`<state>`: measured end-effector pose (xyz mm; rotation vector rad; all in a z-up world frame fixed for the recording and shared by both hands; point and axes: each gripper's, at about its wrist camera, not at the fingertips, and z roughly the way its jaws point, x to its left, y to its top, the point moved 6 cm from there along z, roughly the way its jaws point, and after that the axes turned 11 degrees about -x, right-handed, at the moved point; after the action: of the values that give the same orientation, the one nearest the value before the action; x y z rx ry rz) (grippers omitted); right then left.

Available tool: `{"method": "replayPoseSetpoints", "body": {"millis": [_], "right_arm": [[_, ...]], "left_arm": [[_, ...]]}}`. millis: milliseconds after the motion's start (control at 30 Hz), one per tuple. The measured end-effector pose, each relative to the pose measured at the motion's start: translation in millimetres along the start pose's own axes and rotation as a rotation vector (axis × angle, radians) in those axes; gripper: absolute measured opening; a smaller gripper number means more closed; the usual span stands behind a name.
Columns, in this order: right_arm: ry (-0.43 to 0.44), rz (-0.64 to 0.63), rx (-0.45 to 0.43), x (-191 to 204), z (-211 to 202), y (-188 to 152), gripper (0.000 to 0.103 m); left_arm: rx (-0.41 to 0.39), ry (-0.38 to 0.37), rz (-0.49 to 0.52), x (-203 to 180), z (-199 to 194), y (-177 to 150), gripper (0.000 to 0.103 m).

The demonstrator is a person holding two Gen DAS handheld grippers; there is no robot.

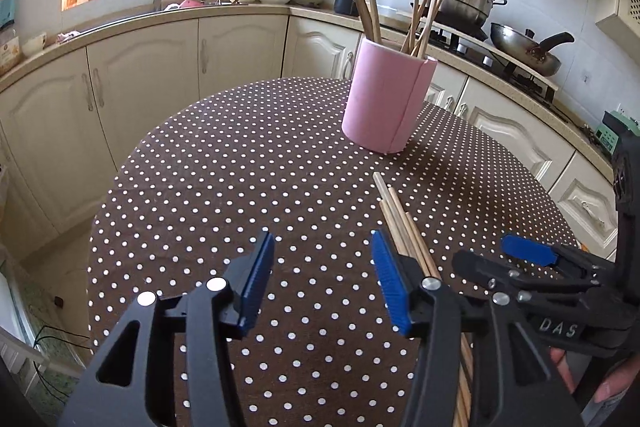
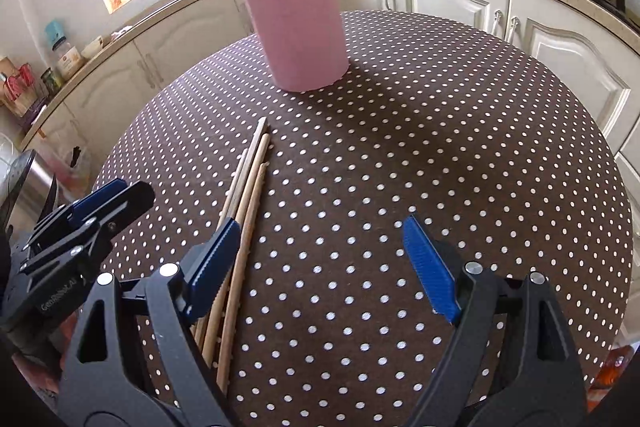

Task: Organize utensils
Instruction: 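Move both open tools back down toward the remaining chopsticks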

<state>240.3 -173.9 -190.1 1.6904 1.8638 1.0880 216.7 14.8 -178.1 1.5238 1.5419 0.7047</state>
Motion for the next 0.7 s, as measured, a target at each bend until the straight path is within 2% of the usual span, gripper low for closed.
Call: {"method": "replayPoseSetpoints", "body": {"millis": [167,533,567,633,667,700], "right_arm": [[-0.015,-0.035,0.019,5.9,3.6,-1.5,0.082],[-0.109,-0.141,0.05,20.4,14.4,-4.1,0.082],[-0.124,-0.16,0.052,21.6,15.1,-4.0,0.078],[-0.096,-0.18,0.035,27.0,13.1,-2.5,0.055],[-0.082,-0.193,0.031,29.7,12.8,-1.7,0.038],[-0.074,-0.202,0.03,31.0,13.1,-1.4,0.028]], "left_arm": [[0.013,-0.014,-0.017,2.3,2.5,-2.1,0.052],[0.053,-0.04,-0.021,-2.0,10.8,-2.1,0.058],[0.057,-0.042,-0.019,-2.2,12.0,-2.0,0.058],[0.066,-0.043,-0.014,-3.3,13.8,-3.0,0.058],[0.071,-0.042,-0.011,-4.0,14.9,-3.5,0.058],[0.075,-0.04,-0.007,-4.8,15.8,-3.9,0.058]]}}
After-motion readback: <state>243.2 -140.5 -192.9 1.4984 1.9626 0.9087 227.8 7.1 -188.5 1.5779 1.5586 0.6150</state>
